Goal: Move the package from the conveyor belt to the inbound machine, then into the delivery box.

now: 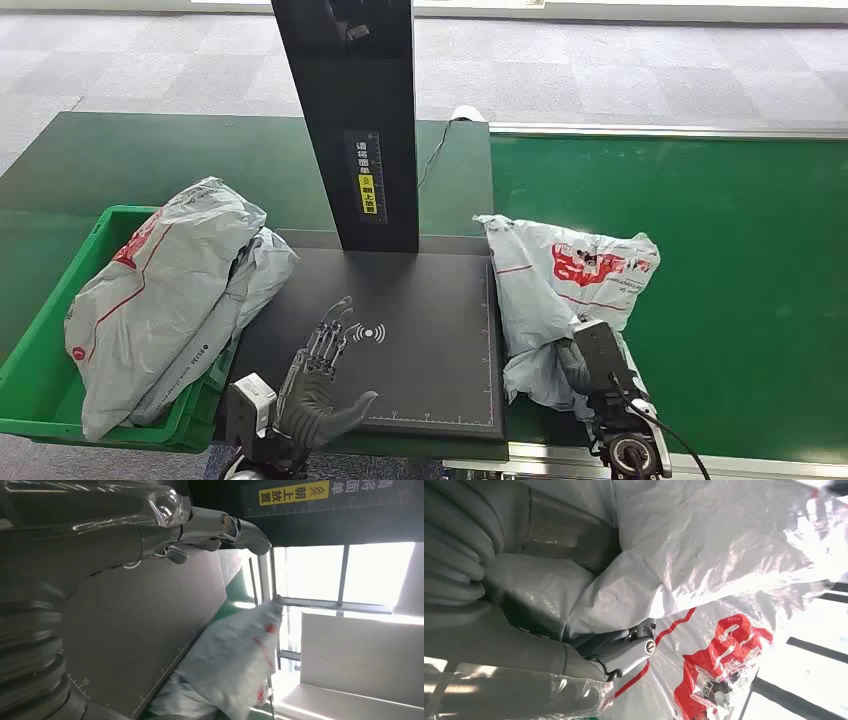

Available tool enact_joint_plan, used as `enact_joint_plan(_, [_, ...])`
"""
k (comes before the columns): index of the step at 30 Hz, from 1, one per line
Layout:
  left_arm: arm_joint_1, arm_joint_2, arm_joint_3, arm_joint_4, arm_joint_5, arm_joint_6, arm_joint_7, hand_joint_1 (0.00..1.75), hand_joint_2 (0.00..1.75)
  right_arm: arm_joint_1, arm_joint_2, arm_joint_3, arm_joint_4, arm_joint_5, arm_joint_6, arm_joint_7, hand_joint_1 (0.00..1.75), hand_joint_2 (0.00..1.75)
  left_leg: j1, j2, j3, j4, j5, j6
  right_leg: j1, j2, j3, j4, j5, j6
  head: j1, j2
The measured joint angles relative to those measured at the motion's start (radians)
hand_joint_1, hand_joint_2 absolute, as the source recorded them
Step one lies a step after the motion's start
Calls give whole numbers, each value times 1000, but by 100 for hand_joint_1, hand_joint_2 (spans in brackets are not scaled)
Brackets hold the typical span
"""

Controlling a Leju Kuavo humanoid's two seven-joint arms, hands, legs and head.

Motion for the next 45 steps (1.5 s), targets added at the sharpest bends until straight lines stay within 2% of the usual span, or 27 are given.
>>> enact_joint_plan(2, [-2, 0, 0, 0, 0, 0, -3, 0, 175, 0, 7, -8, -19, -75, 15, -25, 175, 175, 0, 0, 0, 0, 0, 0, 0, 0, 0, 0, 0, 0, 0, 0])
enact_joint_plan(6, [-12, 0, -1, 7, 3, 0, -15, 0, 175, 5, 35, -35, -88, -315, 67, -106, 175, 175, 0, 0, 0, 0, 0, 0, 0, 0, 0, 0, 0, 0, 0, 0])
enact_joint_plan(9, [-20, 0, -3, 16, 6, 0, -20, 0, 175, 9, 57, -54, -149, -464, 54, -170, 175, 175, 0, 0, 0, 0, 0, 0, 0, 0, 0, 0, 0, 0, 0, 0])
enact_joint_plan(13, [-25, 0, -7, 17, 10, 2, -21, 0, 175, 11, 78, -83, -235, -547, -16, -243, 175, 175, 0, 0, 0, 0, 0, 0, 0, 0, 0, 0, 0, 0, 0, 0])
enact_joint_plan(16, [-24, 0, -8, 17, 13, 6, -21, 0, 175, 15, 85, -86, -284, -535, -14, -265, 175, 175, 0, 1, 0, 0, 0, 0, 0, 0, 0, 0, 0, 0, 0, 0])
enact_joint_plan(19, [-24, 0, -7, 16, 6, 29, -26, 0, 175, 21, 82, -61, -304, -480, 31, -272, 175, 175, 0, 0, -1, 0, 0, 0, 0, 0, 0, 0, 0, 0, 0, 0])
enact_joint_plan(21, [-24, 0, -7, 12, -26, 78, -37, 0, 175, 24, 74, -34, -309, -413, 79, -265, 175, 175, 0, 0, -1, 0, 0, 0, 0, 0, 0, 0, 0, 0, 0, 0])
enact_joint_plan(26, [-25, -2, 2, -24, -85, 249, -100, 0, 175, 23, 36, 97, -280, -78, 224, -175, 175, 175, 0, 0, -1, 0, 0, 0, 0, 0, 0, 0, 0, 0, 0, 0])
enact_joint_plan(31, [-26, -6, 16, -61, -132, 370, -129, 0, 175, -4, -3, 223, -192, 153, 228, -76, 175, 175, 0, 0, -2, 0, 1, 0, 0, -1, 0, 0, 0, 0, 0, 0])
enact_joint_plan(34, [-26, -8, 20, -76, -131, 411, -141, 0, 175, -53, -43, 309, -104, 364, 203, 27, 175, 175, 0, 0, -2, 0, 1, 0, 0, 0, 0, 0, 0, 0, 0, 0])
enact_joint_plan(36, [-26, -8, 23, -84, -128, 442, -153, 0, 175, -90, -69, 368, -38, 450, 195, 57, 175, 175, 0, 0, -1, 0, 1, 0, 0, -1, 0, 0, 0, 0, 0, 0])
enact_joint_plan(40, [-28, -8, 25, -94, -130, 500, -166, 0, 175, -164, -112, 461, 63, 503, 183, 62, 175, 175, 0, 0, 0, 0, 1, 0, 0, 0, 1, 0, 0, 0, 0, 0])
enact_joint_plan(45, [-30, -8, 25, -100, -127, 513, -167, 0, 175, -218, -143, 526, 124, 531, 167, 36, 175, 175, 0, 1, 1, 0, 1, 0, 0, 0, 2, 0, 0, 0, 0, 0])
